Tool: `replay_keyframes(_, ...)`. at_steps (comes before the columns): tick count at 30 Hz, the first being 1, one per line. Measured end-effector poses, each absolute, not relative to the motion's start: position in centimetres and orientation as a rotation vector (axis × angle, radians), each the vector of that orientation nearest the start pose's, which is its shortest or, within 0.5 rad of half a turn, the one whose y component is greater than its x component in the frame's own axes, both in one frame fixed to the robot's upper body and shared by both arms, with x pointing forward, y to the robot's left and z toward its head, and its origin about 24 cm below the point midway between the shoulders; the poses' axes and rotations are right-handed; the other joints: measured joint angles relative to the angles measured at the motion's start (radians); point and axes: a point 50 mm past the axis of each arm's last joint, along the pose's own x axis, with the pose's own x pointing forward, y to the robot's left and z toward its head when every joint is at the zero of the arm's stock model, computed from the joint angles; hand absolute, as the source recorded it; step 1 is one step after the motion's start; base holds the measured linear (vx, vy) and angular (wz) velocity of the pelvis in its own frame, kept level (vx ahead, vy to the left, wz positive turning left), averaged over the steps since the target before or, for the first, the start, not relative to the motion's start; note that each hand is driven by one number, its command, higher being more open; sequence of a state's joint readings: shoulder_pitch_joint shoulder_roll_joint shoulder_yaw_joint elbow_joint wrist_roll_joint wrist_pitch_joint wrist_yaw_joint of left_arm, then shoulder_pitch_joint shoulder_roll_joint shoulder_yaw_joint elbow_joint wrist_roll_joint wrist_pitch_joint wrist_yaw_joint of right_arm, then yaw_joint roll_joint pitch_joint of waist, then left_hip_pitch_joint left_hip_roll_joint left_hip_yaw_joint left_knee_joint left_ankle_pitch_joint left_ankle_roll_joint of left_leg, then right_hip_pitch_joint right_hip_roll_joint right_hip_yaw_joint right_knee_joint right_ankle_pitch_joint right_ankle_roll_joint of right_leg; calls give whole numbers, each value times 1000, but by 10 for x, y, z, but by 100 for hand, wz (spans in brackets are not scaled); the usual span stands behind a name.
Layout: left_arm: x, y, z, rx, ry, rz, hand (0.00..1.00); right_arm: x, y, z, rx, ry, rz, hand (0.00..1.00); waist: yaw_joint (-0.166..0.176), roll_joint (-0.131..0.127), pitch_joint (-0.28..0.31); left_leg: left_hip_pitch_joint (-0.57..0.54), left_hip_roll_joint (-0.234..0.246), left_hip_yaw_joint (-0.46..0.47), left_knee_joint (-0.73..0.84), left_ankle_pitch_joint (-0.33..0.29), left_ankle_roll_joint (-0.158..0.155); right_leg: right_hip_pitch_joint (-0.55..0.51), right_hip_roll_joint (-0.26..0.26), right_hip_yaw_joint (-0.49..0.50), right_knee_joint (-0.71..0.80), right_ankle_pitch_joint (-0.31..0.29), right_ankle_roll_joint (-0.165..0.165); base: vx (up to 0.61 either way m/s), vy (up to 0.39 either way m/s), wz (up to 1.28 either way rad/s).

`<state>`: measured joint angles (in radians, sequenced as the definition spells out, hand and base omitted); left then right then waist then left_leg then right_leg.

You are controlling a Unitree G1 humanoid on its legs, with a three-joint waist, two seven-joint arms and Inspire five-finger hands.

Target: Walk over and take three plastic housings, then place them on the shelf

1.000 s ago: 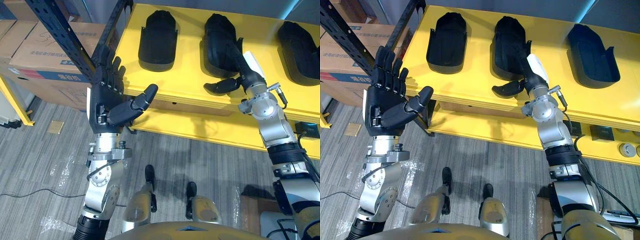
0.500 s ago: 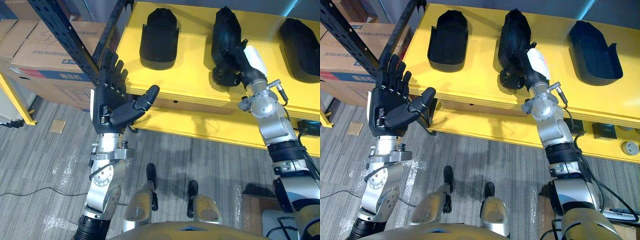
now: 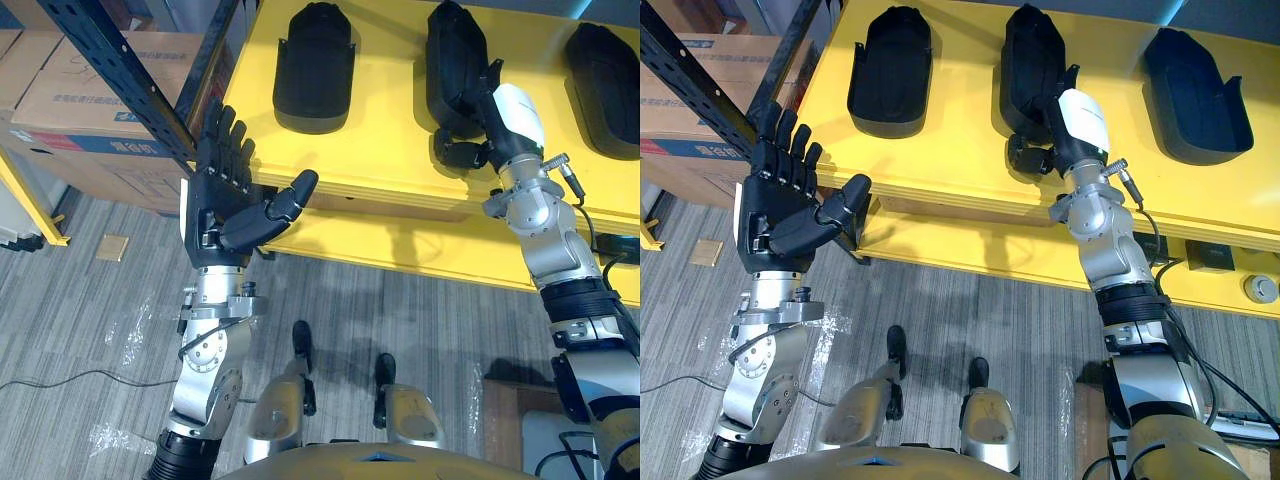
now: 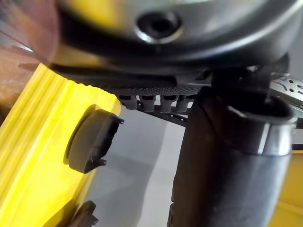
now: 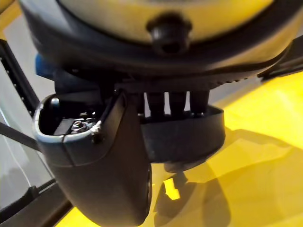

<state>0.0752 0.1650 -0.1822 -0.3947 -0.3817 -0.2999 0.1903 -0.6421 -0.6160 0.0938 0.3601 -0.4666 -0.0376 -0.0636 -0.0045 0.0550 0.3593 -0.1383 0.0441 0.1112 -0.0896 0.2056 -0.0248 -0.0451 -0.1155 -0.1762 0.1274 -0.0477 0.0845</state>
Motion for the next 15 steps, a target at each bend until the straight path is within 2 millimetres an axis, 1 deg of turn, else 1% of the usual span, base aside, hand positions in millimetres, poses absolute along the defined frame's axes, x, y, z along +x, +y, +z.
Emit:
replay_keyframes(5, 219, 146, 134, -343, -526, -24, 100, 353, -236, 193, -1111, -330, -137, 0, 1, -3, 2, -2, -1, 0, 0, 0, 0, -2, -2, 0, 0, 0, 0, 0, 0, 0)
replay_keyframes(7, 219, 146, 134, -341, -526, -24, 100, 352, -238, 193, -1154, -328, -139, 0, 1, -6, 4, -2, -1, 1, 0, 0, 0, -2, -3, 3, 0, 0, 0, 0, 0, 0)
replay_keyframes(15, 218, 146, 133, -337, -522, -29, 100, 352, -243, 192, -1190, -305, -172, 0, 2, -7, 4, -2, -1, 4, 0, 0, 0, -7, -3, 7, 9, -1, -1, 0, 0, 0)
